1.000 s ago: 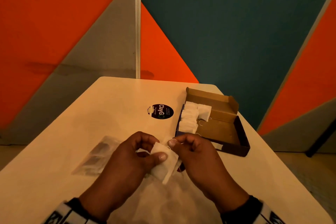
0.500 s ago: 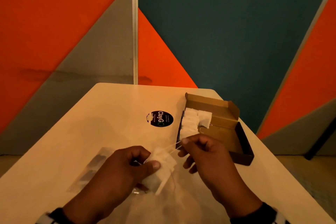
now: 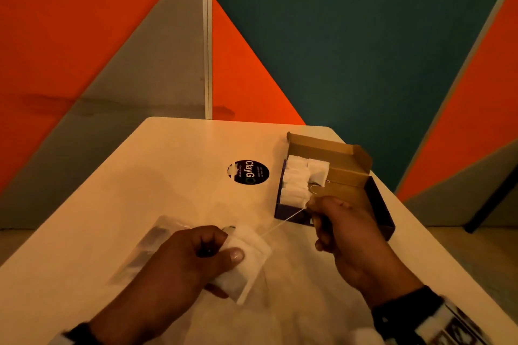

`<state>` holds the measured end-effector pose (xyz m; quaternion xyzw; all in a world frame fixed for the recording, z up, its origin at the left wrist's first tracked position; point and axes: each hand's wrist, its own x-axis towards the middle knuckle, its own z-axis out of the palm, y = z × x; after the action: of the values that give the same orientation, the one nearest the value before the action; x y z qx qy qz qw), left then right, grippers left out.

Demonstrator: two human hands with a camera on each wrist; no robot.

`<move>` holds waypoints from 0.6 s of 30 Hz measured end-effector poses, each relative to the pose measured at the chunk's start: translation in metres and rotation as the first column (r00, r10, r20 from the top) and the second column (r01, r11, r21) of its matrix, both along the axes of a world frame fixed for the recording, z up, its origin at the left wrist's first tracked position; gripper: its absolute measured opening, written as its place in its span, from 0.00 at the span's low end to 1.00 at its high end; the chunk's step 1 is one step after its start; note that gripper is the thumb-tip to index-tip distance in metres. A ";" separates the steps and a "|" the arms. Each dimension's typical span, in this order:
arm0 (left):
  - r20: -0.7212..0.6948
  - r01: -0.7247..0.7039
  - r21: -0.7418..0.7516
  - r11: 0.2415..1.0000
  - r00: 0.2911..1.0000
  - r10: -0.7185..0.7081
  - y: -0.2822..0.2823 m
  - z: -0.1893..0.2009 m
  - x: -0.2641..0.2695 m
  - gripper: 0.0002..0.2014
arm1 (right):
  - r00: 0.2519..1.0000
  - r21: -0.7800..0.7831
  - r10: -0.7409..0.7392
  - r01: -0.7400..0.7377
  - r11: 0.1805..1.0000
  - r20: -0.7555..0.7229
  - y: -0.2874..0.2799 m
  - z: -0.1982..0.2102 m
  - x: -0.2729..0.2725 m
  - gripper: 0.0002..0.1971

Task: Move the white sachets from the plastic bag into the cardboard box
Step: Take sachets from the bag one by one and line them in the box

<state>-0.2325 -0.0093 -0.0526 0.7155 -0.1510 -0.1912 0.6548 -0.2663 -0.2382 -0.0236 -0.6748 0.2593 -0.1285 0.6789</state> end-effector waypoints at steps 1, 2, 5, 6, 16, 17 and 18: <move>-0.003 -0.004 -0.007 1.000 1.000 0.004 0.001 0.000 -0.002 0.08 | 0.999 0.006 -0.049 0.049 0.999 -0.012 -0.003 -0.003 0.002 0.13; -0.002 -0.001 -0.008 1.000 1.000 0.001 0.001 0.001 -0.002 0.08 | 0.995 0.014 -0.097 0.097 0.995 -0.015 -0.006 -0.005 0.004 0.11; -0.011 -0.005 -0.003 1.000 1.000 0.005 0.004 0.000 -0.003 0.08 | 0.979 0.043 -0.202 0.202 0.978 -0.020 -0.012 -0.011 0.004 0.11; -0.012 -0.014 -0.004 1.000 1.000 0.014 0.006 -0.001 -0.003 0.08 | 0.978 0.049 -0.207 0.208 0.977 -0.018 -0.011 -0.012 0.004 0.11; 0.041 0.028 0.018 0.999 0.999 -0.029 -0.008 -0.003 -0.005 0.03 | 0.985 -0.121 0.149 -0.138 0.983 0.088 0.024 0.006 -0.005 0.15; 0.054 0.029 0.023 0.999 0.998 -0.030 -0.010 -0.003 -0.005 0.02 | 0.980 -0.145 0.172 -0.156 0.977 0.104 0.026 0.010 -0.006 0.14; 0.064 0.029 0.034 0.999 0.997 -0.031 -0.012 -0.003 -0.004 0.04 | 0.974 -0.170 0.192 -0.171 0.971 0.120 0.028 0.015 -0.007 0.14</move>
<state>-0.2365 -0.0215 -0.0552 0.7297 -0.1798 -0.1802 0.6347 -0.2734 -0.2104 -0.0085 -0.7374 0.1385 -0.1317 0.6479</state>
